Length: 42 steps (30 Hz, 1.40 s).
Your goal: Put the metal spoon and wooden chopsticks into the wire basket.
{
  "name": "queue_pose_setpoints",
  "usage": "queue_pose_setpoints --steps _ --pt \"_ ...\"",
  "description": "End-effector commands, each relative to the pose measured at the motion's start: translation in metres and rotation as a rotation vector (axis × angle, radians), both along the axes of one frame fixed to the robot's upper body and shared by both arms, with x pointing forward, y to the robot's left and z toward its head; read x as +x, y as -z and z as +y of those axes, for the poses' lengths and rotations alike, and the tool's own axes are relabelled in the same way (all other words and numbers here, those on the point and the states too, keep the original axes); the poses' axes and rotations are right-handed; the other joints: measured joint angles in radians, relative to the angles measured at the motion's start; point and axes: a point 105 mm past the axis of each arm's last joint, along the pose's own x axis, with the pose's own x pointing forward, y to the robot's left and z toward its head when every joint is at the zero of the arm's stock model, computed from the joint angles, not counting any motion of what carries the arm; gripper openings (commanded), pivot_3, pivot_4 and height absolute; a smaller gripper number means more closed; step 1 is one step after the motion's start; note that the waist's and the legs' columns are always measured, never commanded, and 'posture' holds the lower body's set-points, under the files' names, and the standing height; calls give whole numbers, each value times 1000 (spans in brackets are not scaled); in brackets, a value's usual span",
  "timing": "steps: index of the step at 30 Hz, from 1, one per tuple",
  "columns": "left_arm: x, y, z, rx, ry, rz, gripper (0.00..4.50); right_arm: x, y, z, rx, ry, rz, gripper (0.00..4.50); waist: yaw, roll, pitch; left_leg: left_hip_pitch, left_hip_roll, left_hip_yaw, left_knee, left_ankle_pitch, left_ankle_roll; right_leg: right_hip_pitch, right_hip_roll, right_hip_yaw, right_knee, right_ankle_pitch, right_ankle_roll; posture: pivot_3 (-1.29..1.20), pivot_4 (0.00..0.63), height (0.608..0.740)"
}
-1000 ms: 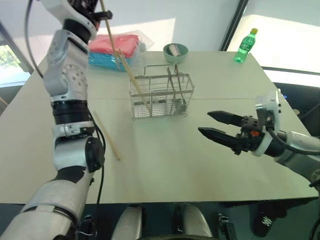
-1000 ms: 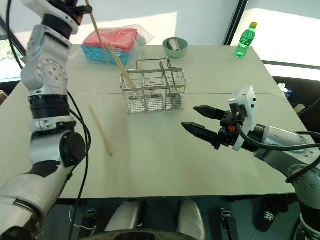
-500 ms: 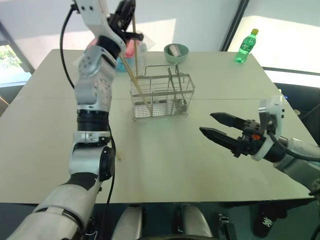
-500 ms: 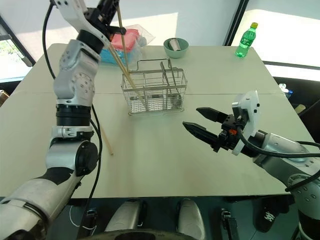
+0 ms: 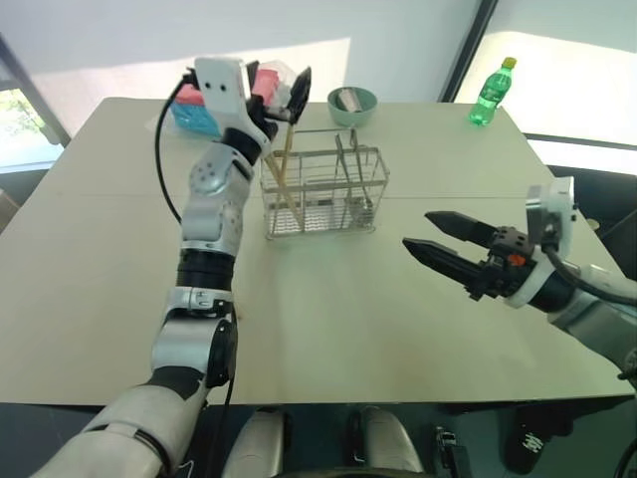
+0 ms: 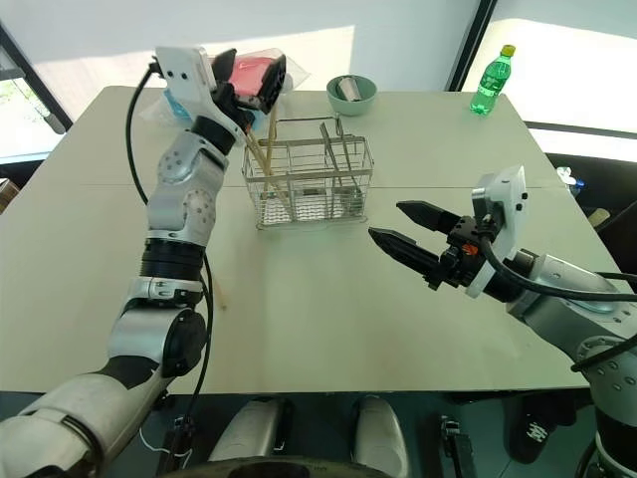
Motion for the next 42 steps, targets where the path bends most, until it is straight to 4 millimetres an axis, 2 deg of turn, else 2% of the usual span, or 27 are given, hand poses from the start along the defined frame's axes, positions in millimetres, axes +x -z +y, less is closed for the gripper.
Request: queue_pose_setpoints --steps 1,2,4,5,6,8,10,11,12,13,15,19,22,26,35,39,42 --pt "-19 -44 12 -34 0 -84 4463 2 -6 1 4 -9 -37 3575 -1 0 0 0 0 0 0 0 0 0 0 0 0 0 0 0 150 667" --pt "-24 -59 19 -45 -17 -91 4463 3 -6 2 8 -15 -38 3575 0 0 0 0 0 0 0 0 0 0 0 0 0 0 0 0 150 667" --pt "-31 -75 28 -56 -37 -94 4463 6 -6 3 13 -21 -38 3575 0 0 0 0 0 -1 0 0 0 0 1 0 0 0 0 0 150 667" --pt "-29 -84 43 -80 -114 -50 4463 7 -6 5 15 -30 -41 3575 0 0 0 0 0 -1 0 0 0 0 1 0 0 0 0 0 150 667" --pt "-28 -89 54 -98 -170 -14 4463 7 -6 6 16 -36 -43 3575 0 0 1 0 0 0 0 0 0 0 1 0 0 0 0 0 150 667" --pt "-17 -79 84 -176 -292 186 4463 9 -5 10 12 -53 -46 3575 0 0 0 0 0 -1 0 0 0 0 1 0 0 0 0 0 150 667" --pt "-11 -51 122 -208 -491 408 4463 10 -5 13 13 -74 -48 3575 -2 2 -1 2 0 -1 -1 0 0 1 1 0 0 0 0 0 150 667" --pt "-12 -43 133 -210 -552 469 4463 10 -6 14 14 -81 -48 3575 -3 3 -1 3 0 -1 -1 0 0 1 1 0 0 0 1 0 150 667" --pt "-13 -25 148 -205 -634 580 4463 10 -5 15 12 -87 -48 3575 -3 3 -1 4 0 0 -2 0 0 2 1 0 1 -1 1 0 150 667" --pt "-15 -6 160 -218 -689 704 4463 12 -5 16 7 -92 -47 3575 -3 2 -1 4 0 0 -2 0 0 2 1 0 2 -1 1 0 150 667" --pt "-23 28 170 -205 -748 910 4463 12 -2 17 -18 -108 -47 3575 -3 1 0 4 0 -1 -2 0 0 2 2 0 3 -1 1 0 150 667" --pt "-36 79 167 -127 -746 1181 4463 3 5 18 -88 -179 -44 3575 3 -3 1 2 -1 -2 -1 1 -2 1 2 0 3 -1 1 0 150 667" --pt "-40 111 164 -80 -738 1296 4463 -2 6 16 -124 -209 -47 3575 2 -3 0 2 -3 -2 -1 2 -5 1 0 0 3 -1 1 0 150 667" --pt "-34 136 161 -53 -727 1354 4463 -3 6 16 -122 -204 -54 3575 1 -3 0 2 -2 -2 -3 5 -10 -1 0 1 2 -1 1 0 150 667" --pt "-13 181 143 28 -681 1424 4463 -8 7 22 -94 -190 -54 3575 3 -3 0 1 -1 -2 -4 4 -9 -2 0 1 2 -1 1 0 150 667" --pt "-5 201 145 12 -711 1438 4463 -9 6 23 -71 -175 -60 3575 8 3 -4 2 -2 -2 -4 4 -8 -1 -1 1 2 -1 1 0 150 667" --pt "0 203 145 -2 -716 1425 3109 -9 4 23 -55 -162 -61 3575 17 6 -6 4 -1 -1 -4 4 -8 0 -1 1 3 -1 1 0 150 667"
